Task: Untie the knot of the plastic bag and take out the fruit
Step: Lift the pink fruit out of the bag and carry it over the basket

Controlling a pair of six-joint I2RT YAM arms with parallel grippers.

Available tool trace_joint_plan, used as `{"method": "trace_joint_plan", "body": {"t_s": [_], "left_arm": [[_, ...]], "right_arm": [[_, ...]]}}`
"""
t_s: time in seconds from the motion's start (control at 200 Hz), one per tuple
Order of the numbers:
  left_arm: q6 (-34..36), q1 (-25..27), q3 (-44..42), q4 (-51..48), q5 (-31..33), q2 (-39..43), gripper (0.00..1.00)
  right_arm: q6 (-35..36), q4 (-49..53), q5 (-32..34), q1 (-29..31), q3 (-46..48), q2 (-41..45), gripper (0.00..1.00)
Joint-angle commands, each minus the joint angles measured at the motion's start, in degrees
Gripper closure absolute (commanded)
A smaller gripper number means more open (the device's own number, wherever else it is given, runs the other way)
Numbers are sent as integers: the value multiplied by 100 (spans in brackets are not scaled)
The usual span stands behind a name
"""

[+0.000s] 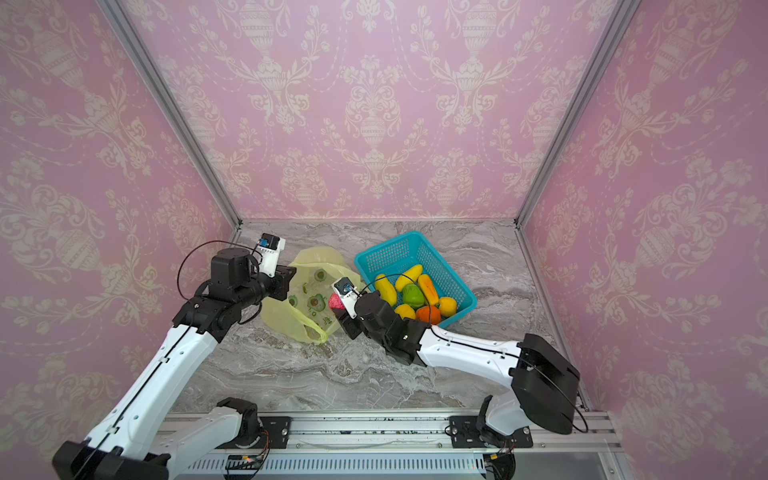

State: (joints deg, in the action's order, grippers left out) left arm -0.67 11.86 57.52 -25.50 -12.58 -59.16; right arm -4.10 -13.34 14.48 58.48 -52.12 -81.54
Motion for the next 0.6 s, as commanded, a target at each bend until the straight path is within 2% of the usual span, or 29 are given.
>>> {"method": "trace_joint_plan", "body": {"t_s": [0.0, 0.15, 0.34, 0.46, 0.595], "left_arm": [[137, -52, 158, -140, 221, -41, 88], [128, -52, 162, -142, 190, -61, 88], [119, -59, 165, -141, 122, -96, 88], [102, -58, 168, -143, 90, -109, 88], [93, -69, 170, -134, 28, -131, 88]], "right_arm": [[-19, -318, 307, -75, 276, 467, 77], [-743, -270, 737, -602, 677, 930, 79], [-2038, -158, 432, -1908, 1300, 1315, 79], [-2456, 325, 46, -2629, 1201, 1028, 78], [-2299, 1030, -200, -2883, 549, 247, 73]]}}
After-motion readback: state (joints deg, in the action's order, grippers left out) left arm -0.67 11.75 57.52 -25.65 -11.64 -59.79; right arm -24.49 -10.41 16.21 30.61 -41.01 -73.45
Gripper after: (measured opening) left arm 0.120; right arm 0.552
